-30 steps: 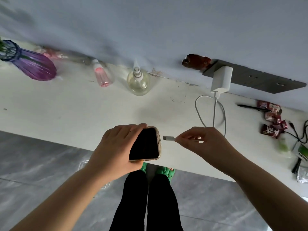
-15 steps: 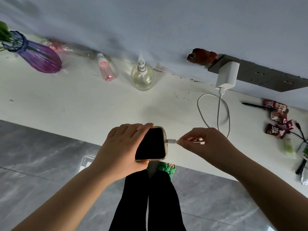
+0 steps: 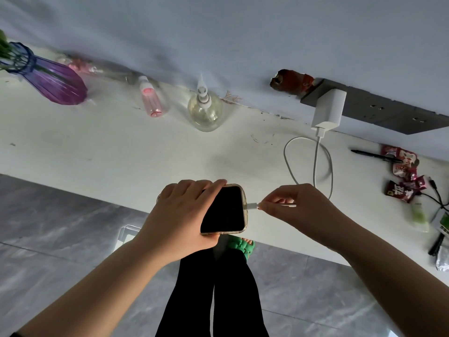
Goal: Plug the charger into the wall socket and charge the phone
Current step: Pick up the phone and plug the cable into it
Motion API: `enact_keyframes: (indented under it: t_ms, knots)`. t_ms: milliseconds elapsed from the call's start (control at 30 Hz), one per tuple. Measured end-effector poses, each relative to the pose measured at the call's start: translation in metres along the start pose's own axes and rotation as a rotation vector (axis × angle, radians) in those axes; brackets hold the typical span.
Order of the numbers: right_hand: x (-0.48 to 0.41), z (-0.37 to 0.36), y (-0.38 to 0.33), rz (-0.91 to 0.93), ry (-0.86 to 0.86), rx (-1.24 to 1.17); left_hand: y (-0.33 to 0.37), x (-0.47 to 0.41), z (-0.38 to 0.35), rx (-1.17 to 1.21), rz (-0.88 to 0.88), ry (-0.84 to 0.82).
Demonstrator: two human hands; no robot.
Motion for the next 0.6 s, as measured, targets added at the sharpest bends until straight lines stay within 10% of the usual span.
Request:
enact_keyframes:
  t_ms: [600]
  knots:
    - [0.002,0.01,0.011,-0.013,-0.068,0.011,0.022,-0.004,0.0,-0.015,0.006,-0.034]
Point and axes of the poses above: each hand's wrist, its own x-axis away from the middle knuckle, its own z-axis out of the back of the hand, y = z × x, the point moved 7 cm from there along -x, towards the middle knuckle, and after that the axes turned 1 degree about y, right-handed, at the moved point
